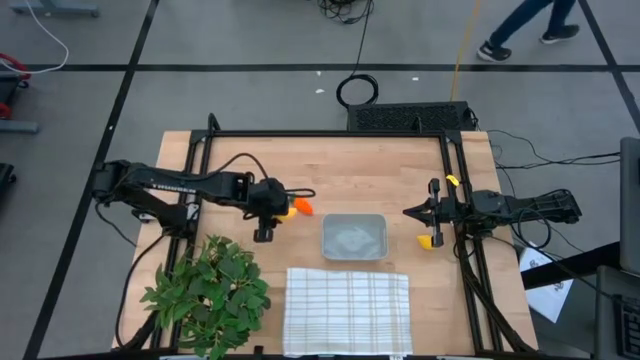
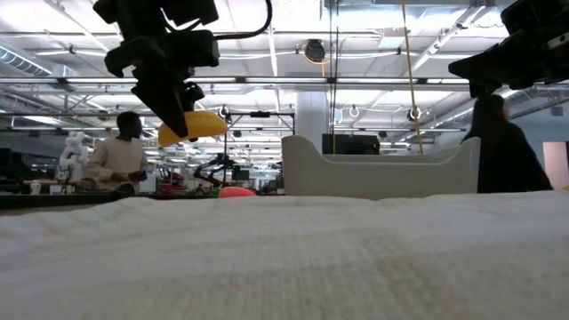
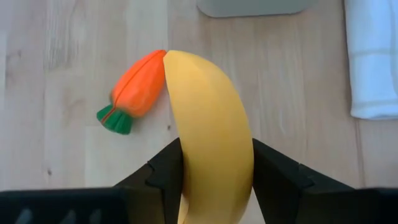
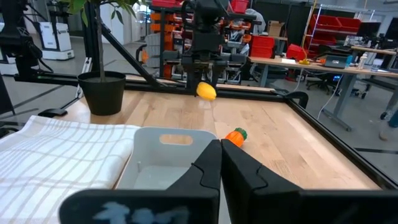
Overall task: Pick and placing Produce into tupperware
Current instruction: Put the yellow banana into the gray bin
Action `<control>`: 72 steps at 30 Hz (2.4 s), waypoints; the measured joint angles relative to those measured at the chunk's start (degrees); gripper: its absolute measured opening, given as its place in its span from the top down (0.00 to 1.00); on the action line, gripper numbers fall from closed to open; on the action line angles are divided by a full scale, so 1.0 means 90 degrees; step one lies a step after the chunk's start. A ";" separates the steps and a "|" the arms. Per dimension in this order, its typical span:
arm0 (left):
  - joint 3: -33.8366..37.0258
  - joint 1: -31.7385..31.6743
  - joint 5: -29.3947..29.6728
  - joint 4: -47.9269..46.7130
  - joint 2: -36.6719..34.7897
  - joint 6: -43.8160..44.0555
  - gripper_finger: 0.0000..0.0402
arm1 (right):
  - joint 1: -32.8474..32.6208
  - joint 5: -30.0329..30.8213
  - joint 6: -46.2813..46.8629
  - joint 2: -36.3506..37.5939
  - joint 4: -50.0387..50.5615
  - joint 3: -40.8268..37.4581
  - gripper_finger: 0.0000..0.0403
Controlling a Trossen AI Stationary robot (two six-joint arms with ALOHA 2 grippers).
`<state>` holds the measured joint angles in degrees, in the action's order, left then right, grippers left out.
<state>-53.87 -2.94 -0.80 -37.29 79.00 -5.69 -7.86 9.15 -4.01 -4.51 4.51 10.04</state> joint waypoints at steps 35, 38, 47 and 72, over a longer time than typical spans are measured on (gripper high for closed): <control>-0.1608 -0.0007 -0.0408 0.0157 0.0806 0.0000 0.60 | 0.0000 0.0002 -0.0015 -0.0002 0.0000 0.0000 1.00; -0.1842 0.0018 -0.0410 0.0159 0.1090 0.0005 0.60 | 0.0002 0.0002 -0.0012 -0.0002 0.0000 0.0000 1.00; -0.2536 0.0254 -0.0416 0.0132 0.1975 -0.0273 0.60 | 0.0001 0.0000 0.0007 -0.0002 0.0002 0.0000 1.00; -0.4208 0.0333 -0.1152 0.1113 0.3887 -0.0664 0.60 | 0.0000 0.0000 0.0034 -0.0002 0.0002 0.0000 1.00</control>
<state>-91.74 0.06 -11.17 -27.27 113.98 -11.67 -7.86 9.15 -3.71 -4.54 4.54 10.04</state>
